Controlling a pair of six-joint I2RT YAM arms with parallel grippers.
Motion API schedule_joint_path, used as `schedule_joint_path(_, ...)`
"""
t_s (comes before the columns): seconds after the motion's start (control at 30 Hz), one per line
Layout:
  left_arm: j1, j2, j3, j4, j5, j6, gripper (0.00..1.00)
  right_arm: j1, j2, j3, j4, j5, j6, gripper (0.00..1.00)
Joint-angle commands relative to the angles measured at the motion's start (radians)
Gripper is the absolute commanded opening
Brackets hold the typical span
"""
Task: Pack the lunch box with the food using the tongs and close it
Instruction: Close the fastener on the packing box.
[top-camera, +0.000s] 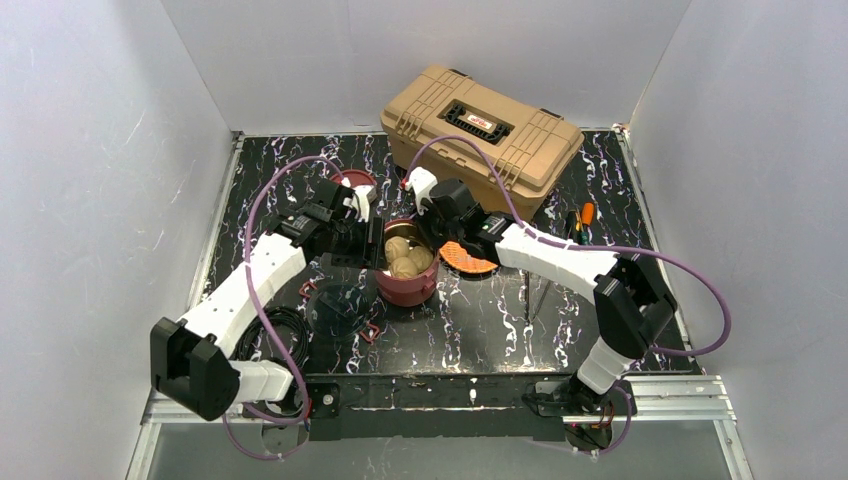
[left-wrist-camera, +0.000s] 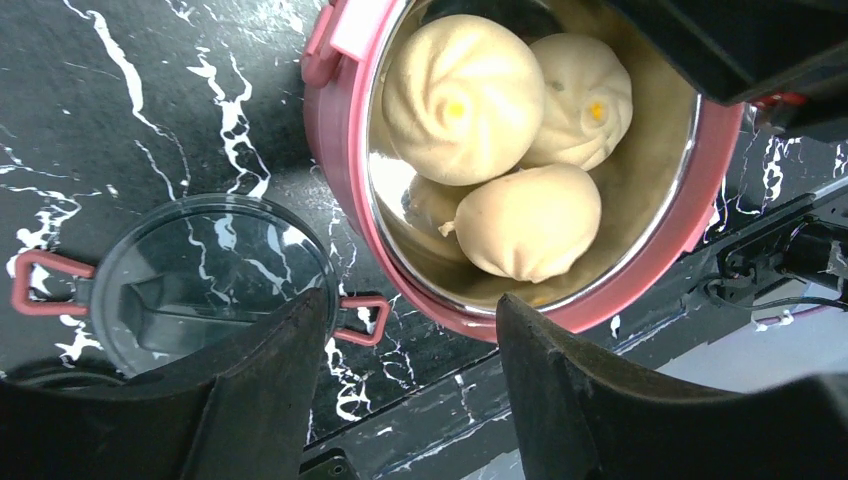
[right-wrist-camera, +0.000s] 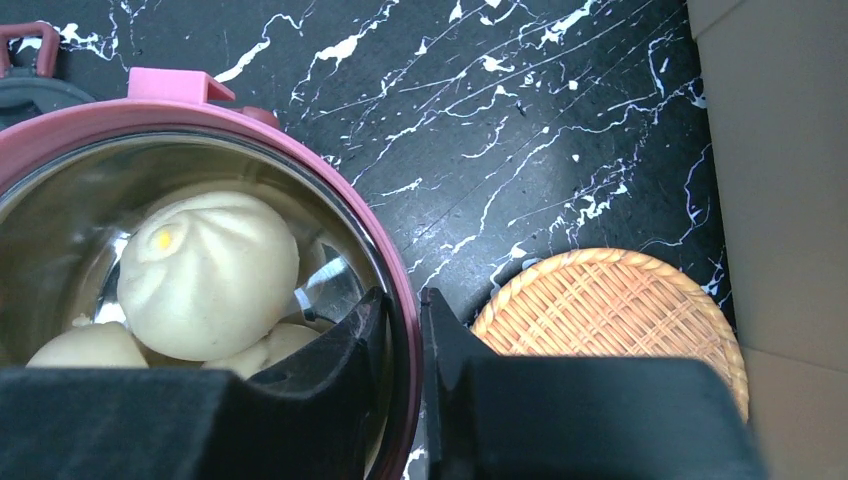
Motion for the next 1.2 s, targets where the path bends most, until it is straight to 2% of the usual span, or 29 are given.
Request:
schedule_joint_path(0.0,0.014,-0.021,0.066,-0.084,-0.039,0.051,0.62,0.002,0.017,0.051,-0.043,-0.063,-0.065,0.31)
schedule_joint_path(0.13,0.030,0.011,0.100,-0.073,-0.042,0.072,0.62,0.002,-0.023,0.076,-0.050,-0.050,-0.013,0.58)
schedule_joint_path(0.27,0.069,0.022,0.128,-0.027,-0.009,0.071,0.62,0.003,-0.086,0.098,-0.087,0.046,0.090,0.74)
schedule_joint_path(0.37,0.087,0.022,0.137,0.027,0.025,0.068,0.63,0.004,-0.128,0.114,-0.153,0.145,0.208,0.78)
schedule_joint_path(0.5,0.106,0.029,0.147,0.089,-0.002,0.057,0.66,0.004,-0.179,0.116,-0.273,0.294,0.454,0.78)
schedule_joint_path(0.67,0.135,0.008,0.110,0.202,-0.084,0.038,0.68,0.012,-0.213,0.078,-0.359,0.302,0.669,0.72)
schedule_joint_path(0.9,0.147,-0.056,-0.003,0.277,-0.166,0.071,0.69,0.041,-0.182,0.057,-0.370,0.282,0.747,0.67)
schedule_joint_path(1.07,0.147,-0.060,-0.015,0.271,-0.165,0.079,0.69,0.074,-0.126,0.060,-0.361,0.253,0.757,0.62)
schedule_joint_path(1.17,0.146,-0.052,-0.009,0.265,-0.159,0.082,0.69,0.101,-0.096,0.073,-0.370,0.259,0.760,0.53)
